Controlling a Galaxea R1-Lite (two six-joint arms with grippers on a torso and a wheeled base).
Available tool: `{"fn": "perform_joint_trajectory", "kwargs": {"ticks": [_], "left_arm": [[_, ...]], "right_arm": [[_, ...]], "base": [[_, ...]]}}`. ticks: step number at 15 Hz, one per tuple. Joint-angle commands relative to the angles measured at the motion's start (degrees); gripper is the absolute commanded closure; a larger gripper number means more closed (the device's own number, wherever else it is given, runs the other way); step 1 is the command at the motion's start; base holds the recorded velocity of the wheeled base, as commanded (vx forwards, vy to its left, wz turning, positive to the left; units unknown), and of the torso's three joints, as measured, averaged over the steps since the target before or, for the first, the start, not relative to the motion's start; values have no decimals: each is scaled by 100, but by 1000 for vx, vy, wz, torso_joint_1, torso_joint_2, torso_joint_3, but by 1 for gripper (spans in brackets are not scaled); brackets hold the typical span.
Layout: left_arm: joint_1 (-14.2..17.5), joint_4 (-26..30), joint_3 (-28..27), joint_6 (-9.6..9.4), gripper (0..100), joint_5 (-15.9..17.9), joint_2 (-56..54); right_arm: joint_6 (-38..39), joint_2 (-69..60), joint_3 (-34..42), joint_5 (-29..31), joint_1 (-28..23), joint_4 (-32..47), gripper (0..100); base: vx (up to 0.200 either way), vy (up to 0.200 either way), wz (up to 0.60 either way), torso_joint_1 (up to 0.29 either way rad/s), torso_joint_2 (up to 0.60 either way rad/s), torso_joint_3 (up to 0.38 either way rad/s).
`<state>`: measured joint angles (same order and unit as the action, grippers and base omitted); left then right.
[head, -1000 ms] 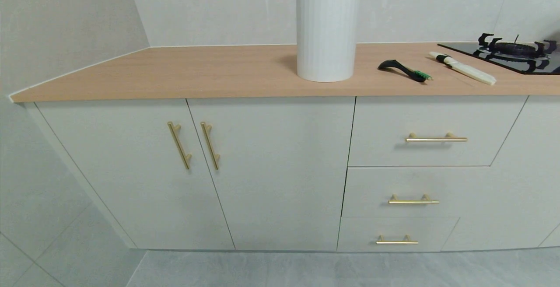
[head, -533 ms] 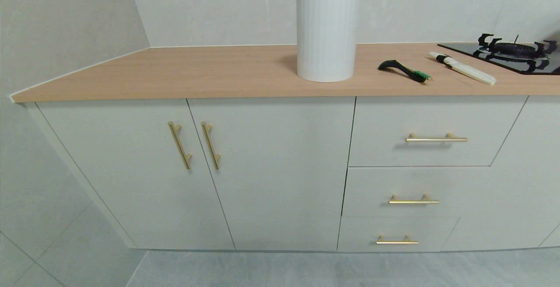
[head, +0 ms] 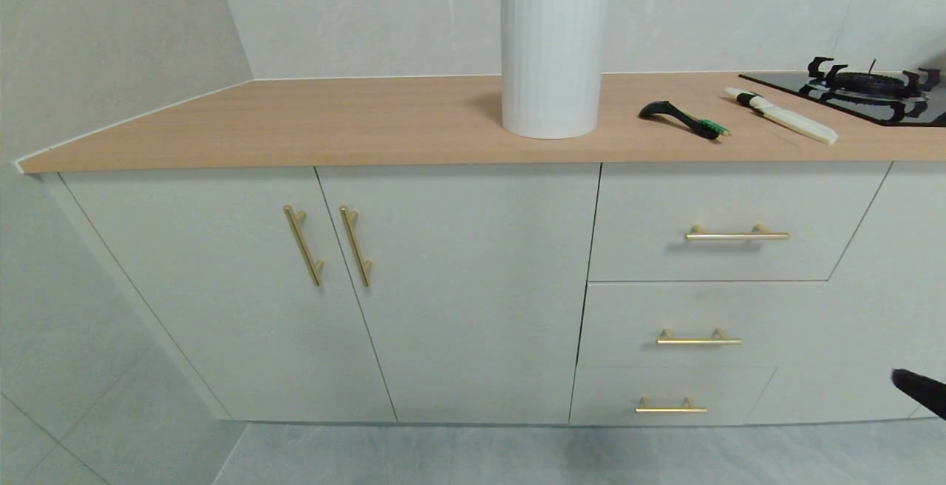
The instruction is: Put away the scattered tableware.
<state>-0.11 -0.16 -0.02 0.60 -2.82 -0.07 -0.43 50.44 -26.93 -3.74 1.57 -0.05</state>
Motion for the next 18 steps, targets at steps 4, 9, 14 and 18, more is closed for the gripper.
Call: {"fn": "perform_joint_trajectory", "kwargs": {"ticks": [4, 9, 14, 18], "left_arm": [[2, -2, 2, 2, 0, 0, 7], [2, -2, -6, 2, 0, 0, 7], [2, -2, 2, 2, 0, 0, 7], [2, -2, -6, 2, 0, -8, 7]], "right_arm": [[-10, 4413, -1587, -171, 159, -637, 0], [-10, 5397, -1877, -232, 150, -909, 0], [16, 6812, -1429, -136, -69, -3458, 0], [16, 6961, -1218, -144, -131, -4135, 0]], "base": [[0, 0, 0, 0, 0, 0], [0, 0, 0, 0, 0, 0], [0, 0, 0, 0, 0, 0], [0, 0, 0, 0, 0, 0]]}}
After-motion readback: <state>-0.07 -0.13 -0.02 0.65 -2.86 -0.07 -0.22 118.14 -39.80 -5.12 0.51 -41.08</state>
